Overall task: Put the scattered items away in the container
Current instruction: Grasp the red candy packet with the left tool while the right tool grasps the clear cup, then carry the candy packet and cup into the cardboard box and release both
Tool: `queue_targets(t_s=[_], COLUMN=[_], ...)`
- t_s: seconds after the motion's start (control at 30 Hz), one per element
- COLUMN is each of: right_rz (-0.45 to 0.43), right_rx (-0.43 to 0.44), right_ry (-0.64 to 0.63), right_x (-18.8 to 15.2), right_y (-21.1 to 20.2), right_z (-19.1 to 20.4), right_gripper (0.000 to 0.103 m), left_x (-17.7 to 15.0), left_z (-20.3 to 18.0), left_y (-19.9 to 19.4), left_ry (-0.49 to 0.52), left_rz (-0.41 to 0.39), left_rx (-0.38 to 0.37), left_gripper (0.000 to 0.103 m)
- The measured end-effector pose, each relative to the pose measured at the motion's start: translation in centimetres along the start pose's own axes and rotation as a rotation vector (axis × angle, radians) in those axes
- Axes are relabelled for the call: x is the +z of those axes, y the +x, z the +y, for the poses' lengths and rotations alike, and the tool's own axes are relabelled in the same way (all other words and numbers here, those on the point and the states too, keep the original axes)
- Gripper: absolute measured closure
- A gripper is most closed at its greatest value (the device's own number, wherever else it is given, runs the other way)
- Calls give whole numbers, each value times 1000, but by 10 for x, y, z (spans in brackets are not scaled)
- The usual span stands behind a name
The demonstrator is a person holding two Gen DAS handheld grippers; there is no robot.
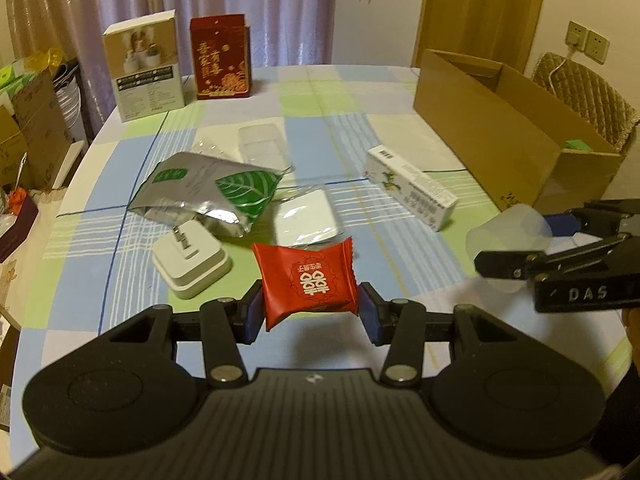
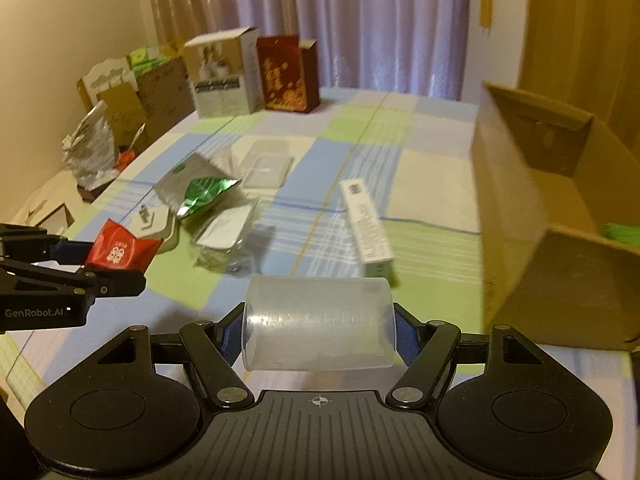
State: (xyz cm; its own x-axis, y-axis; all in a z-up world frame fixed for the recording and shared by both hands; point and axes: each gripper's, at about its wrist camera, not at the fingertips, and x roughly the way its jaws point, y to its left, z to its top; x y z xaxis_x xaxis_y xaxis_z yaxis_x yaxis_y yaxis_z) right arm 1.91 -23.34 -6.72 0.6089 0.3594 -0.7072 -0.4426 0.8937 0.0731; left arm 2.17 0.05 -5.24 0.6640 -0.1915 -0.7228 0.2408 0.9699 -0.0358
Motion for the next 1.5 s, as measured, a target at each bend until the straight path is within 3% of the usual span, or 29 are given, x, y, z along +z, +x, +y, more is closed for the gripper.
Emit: queue_targets(t_s=[0.33,0.7,1.13,1.5], right_rz=[-115,-198,-201,-196], right_rx=[-90,-223,-286,-290], right_ry=[16,51,136,184], right_x=[22,53,61,60], right_y=[-59,-96,-89,-74], right_z=[-46,-128,-213,-251], right_gripper=[29,29,29,29], left_x=[30,95,152,164], left_z=[-45,-126,-225,-253], left_y=[-4,5,48,87], left_ry=[55,176,322,363], left_rz=[-50,-132,-144,-112], left_rx=[-63,-180,-263,-284], left_gripper=[60,60,60,60])
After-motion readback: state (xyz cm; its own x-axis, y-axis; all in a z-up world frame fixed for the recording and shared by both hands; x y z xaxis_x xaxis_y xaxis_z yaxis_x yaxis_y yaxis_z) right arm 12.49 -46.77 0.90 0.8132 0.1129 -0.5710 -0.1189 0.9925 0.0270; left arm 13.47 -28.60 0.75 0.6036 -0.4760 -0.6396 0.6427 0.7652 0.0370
